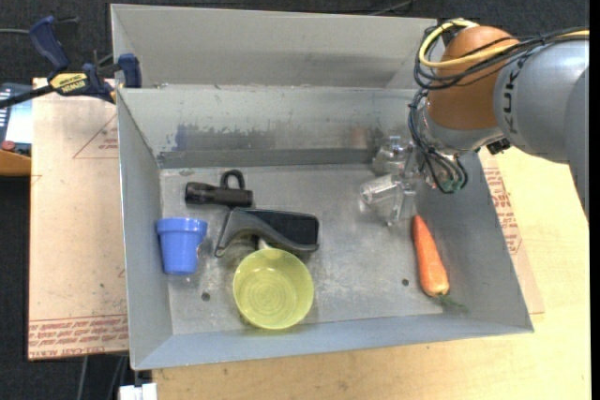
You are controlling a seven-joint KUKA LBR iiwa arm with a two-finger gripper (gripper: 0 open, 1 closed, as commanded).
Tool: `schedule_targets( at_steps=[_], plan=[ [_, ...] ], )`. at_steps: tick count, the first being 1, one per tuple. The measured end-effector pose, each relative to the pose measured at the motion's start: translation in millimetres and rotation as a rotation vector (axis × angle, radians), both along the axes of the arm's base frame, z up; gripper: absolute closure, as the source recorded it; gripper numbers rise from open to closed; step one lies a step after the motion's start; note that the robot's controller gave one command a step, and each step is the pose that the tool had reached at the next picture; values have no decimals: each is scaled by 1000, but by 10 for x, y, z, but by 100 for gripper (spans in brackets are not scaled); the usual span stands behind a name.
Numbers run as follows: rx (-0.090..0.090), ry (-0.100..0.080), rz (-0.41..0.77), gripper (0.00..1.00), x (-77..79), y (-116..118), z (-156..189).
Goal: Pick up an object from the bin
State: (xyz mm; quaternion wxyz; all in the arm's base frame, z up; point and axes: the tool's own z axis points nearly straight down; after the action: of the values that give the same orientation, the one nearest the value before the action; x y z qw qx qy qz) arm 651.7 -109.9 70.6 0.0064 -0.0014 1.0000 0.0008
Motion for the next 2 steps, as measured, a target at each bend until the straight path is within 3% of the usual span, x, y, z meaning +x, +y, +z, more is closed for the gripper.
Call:
schedule_targets(
  at_steps=[1,2],
  plan=[
    [0,0,3,100,19,-10,2],
    [0,0,3,100,20,-9,2]
  ],
)
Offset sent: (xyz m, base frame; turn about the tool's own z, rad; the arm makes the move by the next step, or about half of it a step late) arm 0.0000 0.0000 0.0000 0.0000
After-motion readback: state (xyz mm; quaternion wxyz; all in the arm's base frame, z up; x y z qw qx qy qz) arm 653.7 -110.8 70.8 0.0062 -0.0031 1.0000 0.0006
